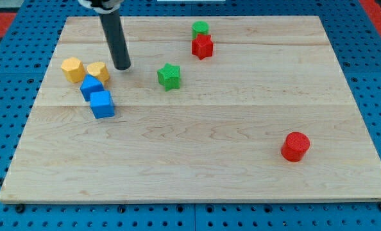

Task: Place the green star above the red circle

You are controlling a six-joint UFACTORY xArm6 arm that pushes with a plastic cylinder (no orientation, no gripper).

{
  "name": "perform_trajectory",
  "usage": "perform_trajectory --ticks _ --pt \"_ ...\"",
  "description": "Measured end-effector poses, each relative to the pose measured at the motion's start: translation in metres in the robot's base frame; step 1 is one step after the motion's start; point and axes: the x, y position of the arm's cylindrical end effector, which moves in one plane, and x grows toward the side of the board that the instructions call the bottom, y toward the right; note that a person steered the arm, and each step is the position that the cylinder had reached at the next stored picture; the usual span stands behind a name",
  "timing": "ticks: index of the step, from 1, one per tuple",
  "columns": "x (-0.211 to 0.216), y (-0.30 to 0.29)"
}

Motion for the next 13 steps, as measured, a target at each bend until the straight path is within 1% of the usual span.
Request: perform_trajectory --ticks 1,2,3,4,5,6,7,8,9,10,11,13 --pt "0.042 0.072" --pt "0.042 0.175" --pt "0.049 0.187" --pt "0.029 0.201" --pt "0.053 0.246" --pt "0.087 0.258" --pt "0.114 0.256" --pt "0.102 0.201" --pt "0.146 0.195" --pt "0.149 0.212" --pt "0.137 0.223" --pt "0.137 0.242"
